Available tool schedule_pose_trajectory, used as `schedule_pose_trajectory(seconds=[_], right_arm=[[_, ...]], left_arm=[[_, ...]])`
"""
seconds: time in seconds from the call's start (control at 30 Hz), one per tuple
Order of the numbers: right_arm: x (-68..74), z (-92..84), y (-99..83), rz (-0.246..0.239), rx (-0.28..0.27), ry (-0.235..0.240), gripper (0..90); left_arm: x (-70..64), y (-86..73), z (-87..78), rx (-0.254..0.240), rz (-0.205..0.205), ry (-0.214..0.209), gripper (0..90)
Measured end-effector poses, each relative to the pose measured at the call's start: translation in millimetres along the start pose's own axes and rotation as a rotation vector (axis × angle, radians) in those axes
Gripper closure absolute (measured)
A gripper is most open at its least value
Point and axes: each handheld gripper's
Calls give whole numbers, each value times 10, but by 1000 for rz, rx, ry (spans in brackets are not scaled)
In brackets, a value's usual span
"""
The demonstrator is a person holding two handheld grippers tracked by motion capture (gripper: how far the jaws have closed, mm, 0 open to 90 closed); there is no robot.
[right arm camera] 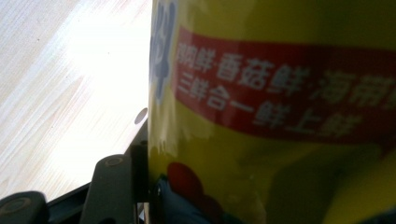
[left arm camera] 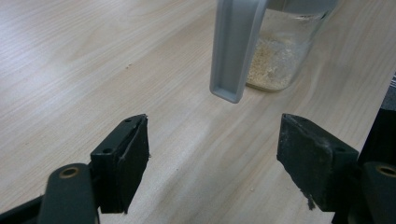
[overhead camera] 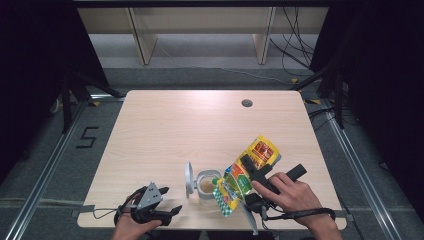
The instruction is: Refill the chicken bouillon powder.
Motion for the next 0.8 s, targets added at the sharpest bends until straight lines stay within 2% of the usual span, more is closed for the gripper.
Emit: schedule_pose_trajectory(seconds=[0.03, 0.07, 0.17, 0.27, 0.3, 0.33, 0.37, 0.43, 0.47, 0.63, 0.8], right_arm=[[-3, 1, -2, 0, 2, -2, 451], [-5, 2, -6, 2, 1, -3, 451], [-1, 0, -10, 0, 2, -3, 451], [-1, 0, -9, -1, 1, -2, 451], [-4, -1, -9, -2, 2, -1, 451], [-5, -3, -9, 0, 1, 0, 451], [-6, -2, -9, 3, 0, -2, 451], [-3, -4, -4, -3, -1, 0, 451], [-1, -3, -2, -2, -1, 0, 451], [-9, -2, -4, -1, -3, -2, 452], [-1, -4, -10, 0, -1, -1, 452]], left_arm=[[7, 0, 1, -2, 10, 2, 251], [-11, -5, 14, -12, -23, -9, 251], [6, -5, -2, 8, 1, 3, 251], [9, 4, 0, -3, 19, 4, 251], [-2, -1, 8, 3, -9, -6, 251], [8, -5, 11, 5, 3, 8, 251], [-3, -5, 17, -8, -10, 0, 251], [10, -5, 4, 10, 5, 14, 251], [7, -2, -2, 10, 2, -6, 251], [4, -9, 11, -4, -15, 5, 251], [18, 1, -9, 8, 16, 7, 251]])
Point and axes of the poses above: each handheld gripper's, and its own axes: z roughly forward along the jaws, y roughly out of its top, x roughly to its left, and after that the axes turned 12 degrees about x, right-handed
